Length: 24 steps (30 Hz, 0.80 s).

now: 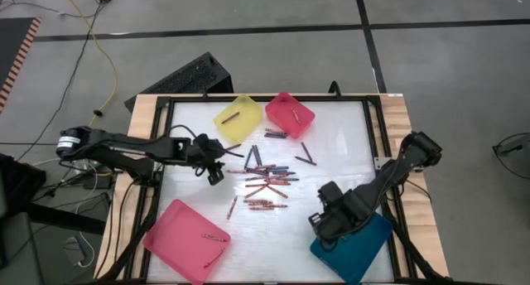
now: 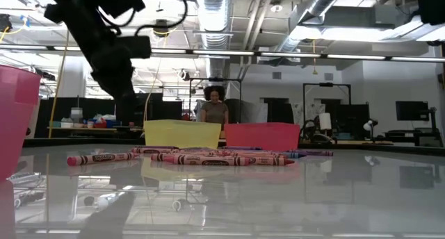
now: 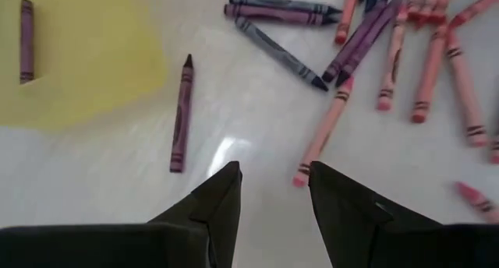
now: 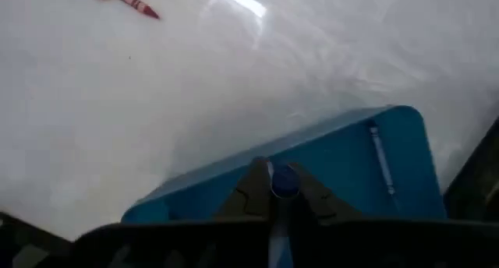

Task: Sort crayons
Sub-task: Put the blue crayon into the blue bin, then put the purple crayon into the yellow bin

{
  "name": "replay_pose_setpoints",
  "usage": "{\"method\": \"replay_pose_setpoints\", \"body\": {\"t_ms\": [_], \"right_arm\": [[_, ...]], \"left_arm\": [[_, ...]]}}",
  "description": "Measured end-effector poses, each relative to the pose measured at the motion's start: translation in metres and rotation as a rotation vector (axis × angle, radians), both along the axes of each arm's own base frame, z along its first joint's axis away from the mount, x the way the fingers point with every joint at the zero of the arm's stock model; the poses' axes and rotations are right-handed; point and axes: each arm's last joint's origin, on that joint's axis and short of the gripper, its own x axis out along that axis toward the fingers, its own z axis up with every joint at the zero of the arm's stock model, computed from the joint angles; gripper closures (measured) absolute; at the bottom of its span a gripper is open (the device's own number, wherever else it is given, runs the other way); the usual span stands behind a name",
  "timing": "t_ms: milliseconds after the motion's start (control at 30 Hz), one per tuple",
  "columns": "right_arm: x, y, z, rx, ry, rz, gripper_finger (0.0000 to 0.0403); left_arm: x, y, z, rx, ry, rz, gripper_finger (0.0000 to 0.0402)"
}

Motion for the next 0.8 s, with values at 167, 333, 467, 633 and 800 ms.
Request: {"method": "replay_pose_setpoints", "body": {"t_ms": [167,333,467,633,800], "right_arm": [[-0.005,0.009,-0.004,0.020,0.035,0.018,0.0349],[-0.014,0.015,-0.003,0.028,0.060,0.017,0.0343],[-0.020,0.021,-0.003,0.035,0.067,0.011,0.0342],[-0.022,0.021,-0.003,0.030,0.069,-0.011,0.0341],[-0.022,0.021,-0.003,0.027,0.067,-0.011,0.0341]], "left_arm": [[0.008,0.006,-0.014,0.029,0.065,-0.010,0.0260],[0.009,0.015,-0.020,0.036,0.103,0.005,0.0260],[0.009,0.020,-0.019,0.067,0.099,-0.013,0.0260],[0.005,0.028,-0.028,0.069,0.064,-0.029,0.0260],[-0.001,0.036,-0.040,0.085,0.021,-0.010,0.0260]]}}
